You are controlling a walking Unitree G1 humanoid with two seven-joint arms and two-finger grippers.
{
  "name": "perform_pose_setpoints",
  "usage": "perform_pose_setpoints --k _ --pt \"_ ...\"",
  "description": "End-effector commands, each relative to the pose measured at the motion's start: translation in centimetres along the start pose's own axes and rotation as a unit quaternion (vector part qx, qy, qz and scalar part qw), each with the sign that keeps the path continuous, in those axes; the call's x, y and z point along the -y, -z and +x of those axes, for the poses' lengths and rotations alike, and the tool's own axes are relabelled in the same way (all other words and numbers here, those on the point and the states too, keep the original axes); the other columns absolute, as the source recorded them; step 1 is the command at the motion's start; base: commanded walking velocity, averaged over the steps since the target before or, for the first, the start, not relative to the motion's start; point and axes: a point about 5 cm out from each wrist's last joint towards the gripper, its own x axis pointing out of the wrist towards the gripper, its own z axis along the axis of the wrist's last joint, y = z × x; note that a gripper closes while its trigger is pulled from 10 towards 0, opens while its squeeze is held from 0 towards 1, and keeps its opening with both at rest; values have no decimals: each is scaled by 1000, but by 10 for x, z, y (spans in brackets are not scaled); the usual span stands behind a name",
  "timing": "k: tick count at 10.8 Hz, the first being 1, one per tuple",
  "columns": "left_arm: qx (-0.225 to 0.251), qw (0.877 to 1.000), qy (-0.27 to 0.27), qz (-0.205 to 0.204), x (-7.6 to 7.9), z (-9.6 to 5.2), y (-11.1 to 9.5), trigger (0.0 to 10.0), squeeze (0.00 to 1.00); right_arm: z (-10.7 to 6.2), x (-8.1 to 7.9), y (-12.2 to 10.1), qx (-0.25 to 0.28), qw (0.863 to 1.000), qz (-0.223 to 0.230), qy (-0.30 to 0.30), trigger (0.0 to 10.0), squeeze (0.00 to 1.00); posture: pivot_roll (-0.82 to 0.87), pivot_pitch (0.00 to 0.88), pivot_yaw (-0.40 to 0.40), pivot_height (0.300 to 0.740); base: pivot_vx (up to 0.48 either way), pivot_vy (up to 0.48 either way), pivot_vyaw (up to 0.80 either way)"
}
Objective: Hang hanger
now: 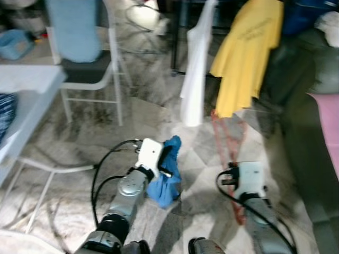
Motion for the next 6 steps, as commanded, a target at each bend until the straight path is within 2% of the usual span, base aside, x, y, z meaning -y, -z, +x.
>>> perform_pose_setpoints --k 1,2,3,4,5,6 --pt "7 1000 -1 6 -5 -1 -2 10000 0 0 -3 3 -4 1000 0 0 10000 0 -205 186 64 740 0 0 -788" --pt "15 1000 -20 12 -20 3 -13 10000 0 6 -3 -4 3 1000 4 -5 10000 0 -186 189 69 740 0 0 -788" --pt "23 999 -12 43 -33 3 -21 10000 0 11 -5 -9 9 1000 -6 -11 10000 0 -170 201 65 740 0 0 -788" --pt "29 994 5 106 -42 5 -30 10000 0 13 4 -9 7 1000 -9 -7 10000 0 -156 207 55 740 0 0 -788" --pt "44 981 42 186 -51 8 -47 10000 0 13 9 -13 15 1000 -13 -12 10000 0 -153 213 55 740 0 0 -788" --pt "43 963 73 255 -56 10 -57 10000 0 13 12 -15 26 999 -31 -28 10000 0 -164 206 73 740 0 0 0"
